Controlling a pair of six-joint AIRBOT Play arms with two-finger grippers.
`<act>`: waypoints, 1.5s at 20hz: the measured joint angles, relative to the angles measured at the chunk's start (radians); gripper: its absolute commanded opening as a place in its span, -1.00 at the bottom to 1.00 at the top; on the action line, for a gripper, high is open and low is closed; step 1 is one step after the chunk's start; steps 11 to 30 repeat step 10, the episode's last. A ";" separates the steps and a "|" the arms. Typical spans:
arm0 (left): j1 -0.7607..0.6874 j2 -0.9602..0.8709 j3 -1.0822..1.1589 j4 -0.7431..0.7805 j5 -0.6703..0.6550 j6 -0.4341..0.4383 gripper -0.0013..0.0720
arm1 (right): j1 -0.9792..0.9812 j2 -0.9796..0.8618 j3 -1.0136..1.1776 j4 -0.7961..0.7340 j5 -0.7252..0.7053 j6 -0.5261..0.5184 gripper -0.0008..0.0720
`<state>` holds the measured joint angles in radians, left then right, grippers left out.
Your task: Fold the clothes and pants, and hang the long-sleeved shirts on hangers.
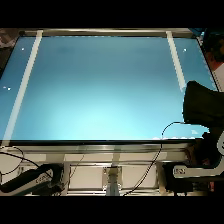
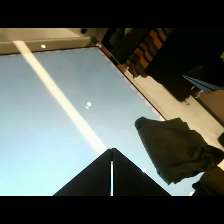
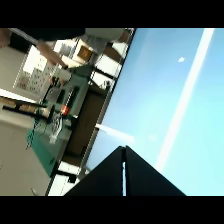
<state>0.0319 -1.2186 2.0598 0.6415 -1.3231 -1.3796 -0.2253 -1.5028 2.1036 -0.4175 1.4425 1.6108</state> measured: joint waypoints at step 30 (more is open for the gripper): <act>0.003 0.035 -0.033 0.002 -0.010 0.000 -0.82 | 0.088 0.006 0.000 -0.001 -0.003 -0.001 -0.91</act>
